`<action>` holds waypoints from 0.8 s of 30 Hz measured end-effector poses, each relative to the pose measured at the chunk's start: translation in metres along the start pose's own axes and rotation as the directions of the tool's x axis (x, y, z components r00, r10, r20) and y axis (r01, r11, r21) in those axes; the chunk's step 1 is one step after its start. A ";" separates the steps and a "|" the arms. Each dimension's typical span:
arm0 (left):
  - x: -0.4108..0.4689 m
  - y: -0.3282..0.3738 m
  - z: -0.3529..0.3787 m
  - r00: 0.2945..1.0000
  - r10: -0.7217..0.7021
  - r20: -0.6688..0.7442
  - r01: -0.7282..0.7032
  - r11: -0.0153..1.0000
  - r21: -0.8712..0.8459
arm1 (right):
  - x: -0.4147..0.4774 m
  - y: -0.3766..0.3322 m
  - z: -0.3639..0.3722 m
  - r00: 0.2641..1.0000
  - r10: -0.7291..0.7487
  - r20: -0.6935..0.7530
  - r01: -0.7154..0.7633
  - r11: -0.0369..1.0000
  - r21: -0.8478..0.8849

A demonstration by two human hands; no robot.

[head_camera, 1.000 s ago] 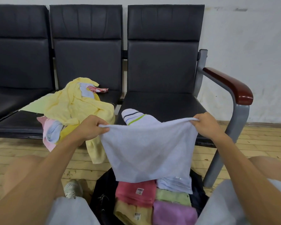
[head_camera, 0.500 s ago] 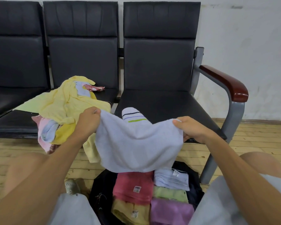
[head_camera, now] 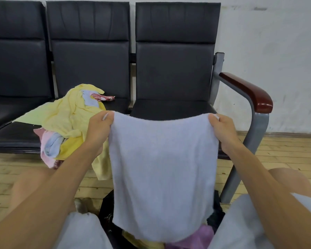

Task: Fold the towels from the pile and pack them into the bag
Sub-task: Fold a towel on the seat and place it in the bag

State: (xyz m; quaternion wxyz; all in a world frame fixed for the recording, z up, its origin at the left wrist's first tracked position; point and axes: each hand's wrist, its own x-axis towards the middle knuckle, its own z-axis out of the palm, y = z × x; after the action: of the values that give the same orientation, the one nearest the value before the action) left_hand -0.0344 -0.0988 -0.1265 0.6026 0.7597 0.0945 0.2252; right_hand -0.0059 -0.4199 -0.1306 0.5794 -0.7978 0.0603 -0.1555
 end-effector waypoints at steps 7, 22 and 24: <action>0.007 -0.011 -0.009 0.975 0.195 -0.110 -0.177 0.972 0.158 | 0.002 0.001 -0.006 0.959 -0.179 -0.220 0.141 0.974 -0.178; 0.001 -0.004 -0.008 0.934 0.329 -0.142 -0.292 0.928 0.232 | 0.009 0.014 -0.008 0.965 -0.229 -0.127 0.153 0.885 -0.440; 0.004 -0.007 -0.009 0.928 0.351 -0.125 -0.307 0.911 0.275 | 0.009 0.014 -0.008 0.966 -0.230 -0.123 0.151 0.877 -0.456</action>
State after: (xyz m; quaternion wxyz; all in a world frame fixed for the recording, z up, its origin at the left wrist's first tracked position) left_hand -0.0344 -0.0875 -0.1308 0.4447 0.8123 0.0440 0.3747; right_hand 0.0007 -0.4342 -0.1395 0.3569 -0.8941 0.0653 -0.2627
